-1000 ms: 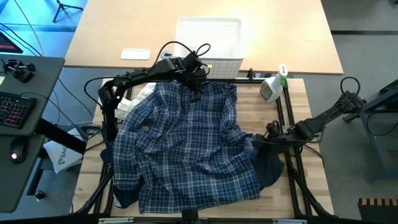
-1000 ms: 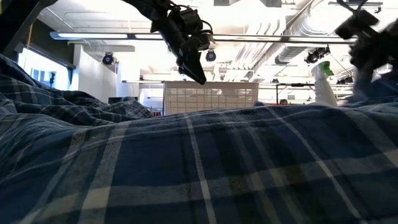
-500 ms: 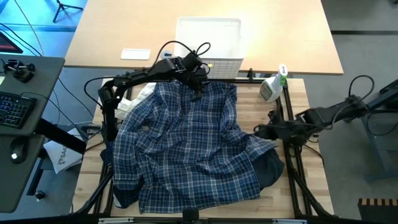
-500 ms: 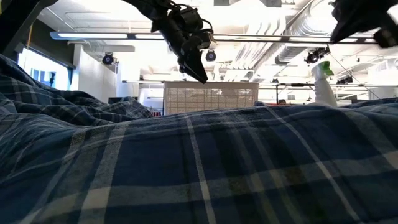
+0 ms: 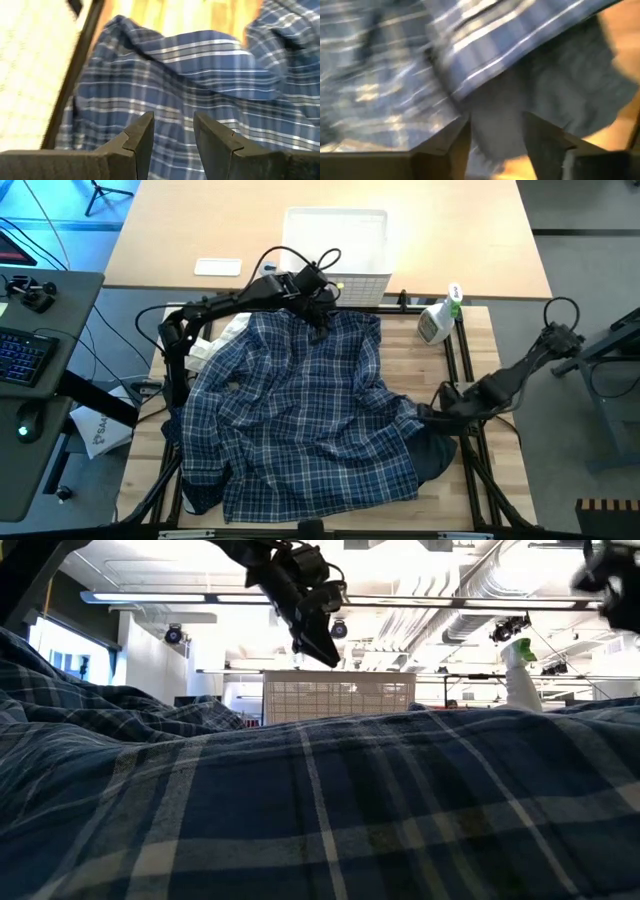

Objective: Fold Laundry from Bin
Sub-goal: Fold the blue checkered long sleeve

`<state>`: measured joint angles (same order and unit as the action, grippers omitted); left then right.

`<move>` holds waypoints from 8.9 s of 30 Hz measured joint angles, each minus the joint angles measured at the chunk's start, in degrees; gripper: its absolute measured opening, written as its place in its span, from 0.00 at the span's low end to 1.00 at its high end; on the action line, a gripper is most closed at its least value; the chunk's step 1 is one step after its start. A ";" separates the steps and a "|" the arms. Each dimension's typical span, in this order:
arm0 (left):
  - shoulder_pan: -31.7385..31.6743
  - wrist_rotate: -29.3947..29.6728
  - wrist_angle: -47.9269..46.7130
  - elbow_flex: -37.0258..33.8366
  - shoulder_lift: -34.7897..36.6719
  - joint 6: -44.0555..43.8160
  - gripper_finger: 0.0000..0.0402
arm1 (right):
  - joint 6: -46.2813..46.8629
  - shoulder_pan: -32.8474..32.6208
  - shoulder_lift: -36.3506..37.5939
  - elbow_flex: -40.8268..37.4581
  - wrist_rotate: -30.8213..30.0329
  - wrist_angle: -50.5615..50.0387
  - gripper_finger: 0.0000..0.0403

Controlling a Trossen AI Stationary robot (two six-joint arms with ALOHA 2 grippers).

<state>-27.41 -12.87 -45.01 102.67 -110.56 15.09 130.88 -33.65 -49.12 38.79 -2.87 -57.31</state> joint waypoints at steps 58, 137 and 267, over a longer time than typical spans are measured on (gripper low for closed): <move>14.31 15.22 4.37 9.33 7.96 -16.48 0.31 | -115.83 -1.26 -18.73 53.43 -24.59 -17.07 0.00; 18.05 -11.78 6.35 9.31 7.29 -4.95 0.02 | -105.96 27.66 -35.82 72.84 -6.28 -23.80 0.18; 20.38 26.96 -9.98 -7.19 37.00 -20.81 0.16 | -113.30 37.73 -51.21 63.55 37.60 11.90 0.00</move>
<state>-7.03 14.09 -54.99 95.48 -73.56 -5.72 17.57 4.08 -100.34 102.35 34.73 -45.40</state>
